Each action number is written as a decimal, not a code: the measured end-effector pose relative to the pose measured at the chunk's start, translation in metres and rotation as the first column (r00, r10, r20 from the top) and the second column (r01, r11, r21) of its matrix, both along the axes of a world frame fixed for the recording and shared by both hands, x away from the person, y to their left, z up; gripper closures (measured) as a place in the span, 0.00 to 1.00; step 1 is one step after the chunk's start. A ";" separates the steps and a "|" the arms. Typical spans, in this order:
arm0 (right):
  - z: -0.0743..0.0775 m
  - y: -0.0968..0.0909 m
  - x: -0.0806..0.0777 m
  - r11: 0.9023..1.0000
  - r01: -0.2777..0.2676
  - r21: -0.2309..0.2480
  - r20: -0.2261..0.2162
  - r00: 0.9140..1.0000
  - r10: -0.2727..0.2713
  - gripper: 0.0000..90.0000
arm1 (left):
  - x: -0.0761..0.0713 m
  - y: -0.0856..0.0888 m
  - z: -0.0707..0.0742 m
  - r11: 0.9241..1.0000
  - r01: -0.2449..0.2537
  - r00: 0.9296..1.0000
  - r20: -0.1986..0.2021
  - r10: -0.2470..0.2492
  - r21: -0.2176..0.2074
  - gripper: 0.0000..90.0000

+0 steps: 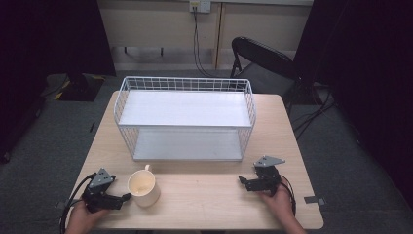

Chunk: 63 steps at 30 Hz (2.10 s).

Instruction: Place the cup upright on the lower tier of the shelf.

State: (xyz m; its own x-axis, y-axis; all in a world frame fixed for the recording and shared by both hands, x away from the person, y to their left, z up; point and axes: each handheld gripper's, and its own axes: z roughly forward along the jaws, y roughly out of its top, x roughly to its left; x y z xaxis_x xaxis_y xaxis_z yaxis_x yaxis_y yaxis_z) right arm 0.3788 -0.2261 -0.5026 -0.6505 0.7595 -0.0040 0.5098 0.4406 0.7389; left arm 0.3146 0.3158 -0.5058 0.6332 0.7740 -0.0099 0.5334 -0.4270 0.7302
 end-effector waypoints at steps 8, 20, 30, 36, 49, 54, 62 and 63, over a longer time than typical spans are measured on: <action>0.000 -0.001 0.000 1.000 -0.002 -0.001 0.000 1.000 0.002 0.18 | -0.002 0.001 0.000 0.999 -0.043 0.999 -0.014 0.043 0.009 0.01; 0.000 -0.001 0.000 1.000 -0.004 0.001 0.001 1.000 0.004 0.18 | -0.018 0.008 0.032 0.992 -0.050 0.998 0.044 0.055 -0.117 0.26; 0.000 -0.001 0.000 1.000 -0.004 0.001 0.001 1.000 0.004 0.18 | -0.026 0.007 0.067 0.970 -0.076 0.991 0.094 0.100 -0.233 0.26; 0.000 -0.001 0.000 1.000 -0.004 0.000 0.001 1.000 0.004 0.18 | -0.025 -0.002 0.074 0.967 -0.053 0.990 0.116 0.084 -0.249 0.30; 0.000 -0.001 0.000 1.000 -0.005 0.001 0.001 1.000 0.005 0.18 | -0.021 -0.019 0.078 0.964 -0.031 0.988 0.136 0.070 -0.266 0.37; 0.000 -0.001 0.000 1.000 -0.005 0.001 0.001 1.000 0.005 0.18 | -0.021 -0.022 0.078 0.964 -0.031 0.986 0.150 0.072 -0.262 0.41; 0.000 -0.001 0.000 1.000 -0.005 0.000 0.002 1.000 0.005 0.17 | -0.018 -0.027 0.075 0.964 -0.042 0.985 0.149 0.083 -0.263 0.48; 0.000 -0.001 0.000 1.000 -0.005 0.001 0.001 1.000 0.005 0.17 | -0.018 -0.027 0.074 0.964 -0.041 0.985 0.151 0.083 -0.261 0.48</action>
